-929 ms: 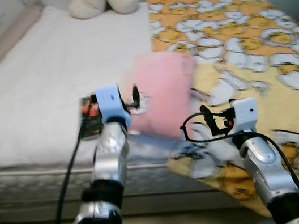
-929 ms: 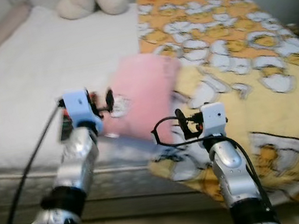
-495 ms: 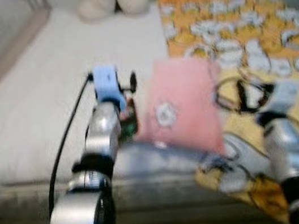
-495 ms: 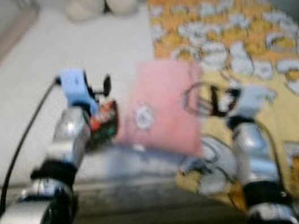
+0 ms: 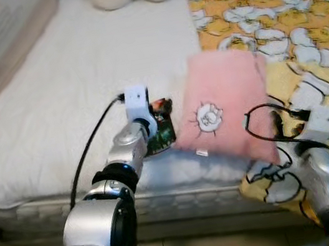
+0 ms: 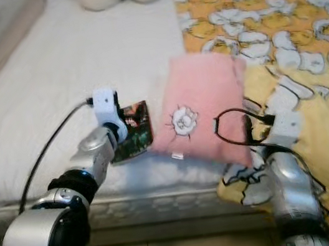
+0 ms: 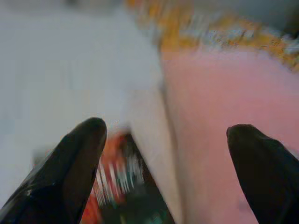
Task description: Clean up the room
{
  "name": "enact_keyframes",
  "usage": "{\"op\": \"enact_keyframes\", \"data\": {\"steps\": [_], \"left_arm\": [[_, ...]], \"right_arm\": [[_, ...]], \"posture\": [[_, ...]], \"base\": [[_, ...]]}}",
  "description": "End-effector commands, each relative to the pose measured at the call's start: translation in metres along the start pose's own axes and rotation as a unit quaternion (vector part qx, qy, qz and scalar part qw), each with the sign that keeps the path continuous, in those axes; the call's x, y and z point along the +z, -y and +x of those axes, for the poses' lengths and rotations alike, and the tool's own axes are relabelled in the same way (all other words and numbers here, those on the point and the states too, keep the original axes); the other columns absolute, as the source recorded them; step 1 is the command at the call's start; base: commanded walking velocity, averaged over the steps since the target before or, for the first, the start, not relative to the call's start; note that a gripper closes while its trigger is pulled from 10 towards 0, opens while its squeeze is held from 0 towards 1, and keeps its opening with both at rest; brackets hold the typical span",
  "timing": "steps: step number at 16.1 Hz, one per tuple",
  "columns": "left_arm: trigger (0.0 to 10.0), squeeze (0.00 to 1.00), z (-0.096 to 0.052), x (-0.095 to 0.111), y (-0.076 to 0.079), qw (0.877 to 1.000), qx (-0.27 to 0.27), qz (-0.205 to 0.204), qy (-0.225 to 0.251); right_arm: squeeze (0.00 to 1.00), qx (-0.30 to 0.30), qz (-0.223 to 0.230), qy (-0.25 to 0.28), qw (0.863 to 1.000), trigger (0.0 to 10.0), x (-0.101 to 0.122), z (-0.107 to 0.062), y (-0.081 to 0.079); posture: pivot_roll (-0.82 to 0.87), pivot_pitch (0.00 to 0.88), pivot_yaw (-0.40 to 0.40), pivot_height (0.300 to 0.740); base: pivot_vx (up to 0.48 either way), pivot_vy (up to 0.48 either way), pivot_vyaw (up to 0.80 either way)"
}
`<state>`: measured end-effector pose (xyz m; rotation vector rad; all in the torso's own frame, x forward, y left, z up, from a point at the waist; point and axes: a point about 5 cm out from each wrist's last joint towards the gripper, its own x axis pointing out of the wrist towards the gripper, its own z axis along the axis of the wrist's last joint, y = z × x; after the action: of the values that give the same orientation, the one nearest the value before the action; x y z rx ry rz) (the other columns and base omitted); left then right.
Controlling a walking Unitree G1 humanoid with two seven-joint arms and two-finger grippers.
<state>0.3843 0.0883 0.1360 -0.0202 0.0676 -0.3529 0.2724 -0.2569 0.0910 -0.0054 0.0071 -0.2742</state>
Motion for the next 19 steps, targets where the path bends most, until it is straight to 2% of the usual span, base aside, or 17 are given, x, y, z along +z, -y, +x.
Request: {"op": "enact_keyframes", "data": {"steps": [1,3,4,6,7,9,10,11,17,19], "left_arm": [[10.0,0.00,-0.010,0.005,-0.007,0.998,-0.002,0.007,0.059],[10.0,0.00,-0.026,-0.001,-0.019,0.996,0.021,-0.022,0.081],[10.0,0.00,-0.039,-0.005,-0.024,0.995,0.040,-0.022,0.090],[10.0,0.00,-0.054,-0.011,-0.026,0.993,0.060,-0.021,0.097],[10.0,0.00,-0.073,-0.023,-0.019,0.993,0.067,-0.015,0.099],[10.0,0.00,-0.080,-0.032,-0.017,0.992,0.073,-0.040,0.090],[10.0,0.00,-0.080,-0.039,-0.013,0.993,0.078,-0.043,0.077],[10.0,0.00,-0.073,-0.038,-0.008,0.993,0.077,-0.043,0.074],[10.0,0.00,-0.057,-0.026,0.000,0.994,0.066,-0.051,0.067],[10.0,0.00,-0.053,-0.028,-0.002,0.995,0.072,-0.047,0.053]], "right_arm": [[0.04,0.009,-0.045,0.059,0.997,10.0,0.021,-0.018,-0.005],[0.04,0.008,-0.055,0.065,0.996,10.0,0.019,-0.039,-0.005],[0.05,0.008,-0.054,0.055,0.997,10.0,0.012,-0.054,-0.006],[0.05,0.010,-0.047,0.035,0.998,10.0,0.000,-0.072,-0.009],[0.05,0.044,-0.036,-0.020,0.998,10.0,-0.027,-0.088,-0.026],[0.04,0.055,-0.028,-0.019,0.998,10.0,-0.029,-0.081,-0.033],[0.04,0.061,-0.022,-0.019,0.998,10.0,-0.024,-0.070,-0.039],[0.04,0.072,-0.023,-0.011,0.997,10.0,-0.019,-0.058,-0.045],[0.04,0.065,-0.021,0.014,0.998,10.0,-0.005,-0.025,-0.045],[0.04,0.068,-0.021,0.017,0.997,10.0,-0.003,-0.021,-0.044]], "posture": [[-0.13,0.085,0.011,0.740],[-0.12,0.065,0.007,0.740],[-0.10,0.053,0.002,0.740],[-0.09,0.028,-0.012,0.740],[-0.06,0.000,-0.036,0.740],[-0.06,0.000,-0.043,0.740],[-0.05,0.000,-0.037,0.740],[-0.04,0.000,-0.030,0.740],[-0.03,0.000,-0.034,0.740],[-0.04,0.000,-0.035,0.740]], "base": [[0.000,0.000,0.00],[0.000,0.000,0.00],[0.000,0.000,0.00],[0.000,0.000,0.00],[0.000,0.000,0.00],[0.133,-0.353,0.00],[0.262,-0.398,0.00],[0.281,-0.386,0.00],[0.306,-0.366,0.00],[0.167,-0.171,0.00]]}}
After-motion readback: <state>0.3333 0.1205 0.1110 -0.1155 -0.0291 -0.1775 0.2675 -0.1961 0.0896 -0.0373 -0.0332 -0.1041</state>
